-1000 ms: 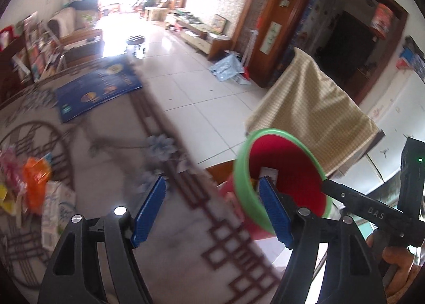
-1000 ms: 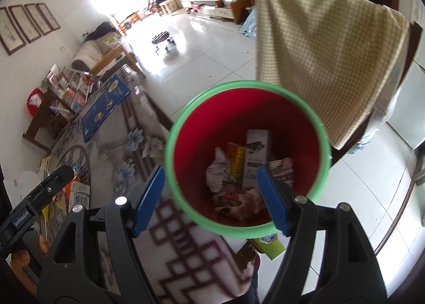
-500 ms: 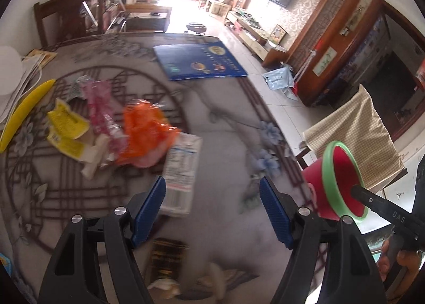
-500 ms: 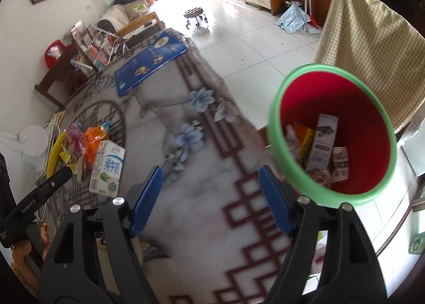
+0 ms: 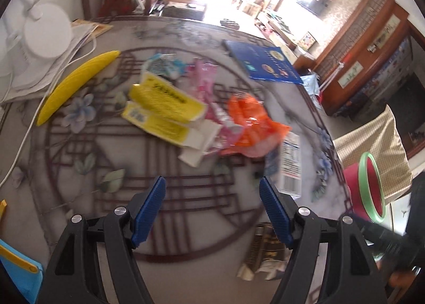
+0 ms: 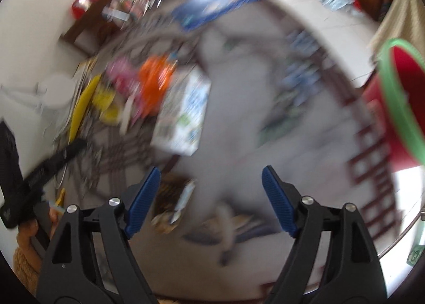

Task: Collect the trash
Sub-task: 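Return both tools to the table above the remaining trash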

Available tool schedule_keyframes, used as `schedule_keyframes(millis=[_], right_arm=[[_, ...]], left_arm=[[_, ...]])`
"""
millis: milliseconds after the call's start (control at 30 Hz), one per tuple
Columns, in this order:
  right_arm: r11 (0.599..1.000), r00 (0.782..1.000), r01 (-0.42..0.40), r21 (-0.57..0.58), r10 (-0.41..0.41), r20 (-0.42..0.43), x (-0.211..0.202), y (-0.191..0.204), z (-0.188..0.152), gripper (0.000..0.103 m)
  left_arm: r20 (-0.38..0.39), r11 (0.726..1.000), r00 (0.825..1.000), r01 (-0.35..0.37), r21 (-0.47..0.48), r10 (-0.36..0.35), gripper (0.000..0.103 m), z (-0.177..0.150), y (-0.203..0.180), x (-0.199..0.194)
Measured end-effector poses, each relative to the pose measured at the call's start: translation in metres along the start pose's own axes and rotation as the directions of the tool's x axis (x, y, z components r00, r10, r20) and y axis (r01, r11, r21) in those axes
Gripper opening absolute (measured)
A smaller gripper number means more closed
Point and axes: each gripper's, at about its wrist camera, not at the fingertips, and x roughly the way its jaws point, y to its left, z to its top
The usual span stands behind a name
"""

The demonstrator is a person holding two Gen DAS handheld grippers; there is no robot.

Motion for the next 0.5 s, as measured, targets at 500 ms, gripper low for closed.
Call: schedule_keyframes(millis=[500], right_arm=[[1.000, 0.978, -0.018, -0.004, 0.017, -0.209, 0.066, 0.042, -0.031, 0.077]], left_arm=[[-0.005, 0.989, 0.999, -0.043, -0.143, 0.042, 0.077, 0.036, 0.052, 0.032]])
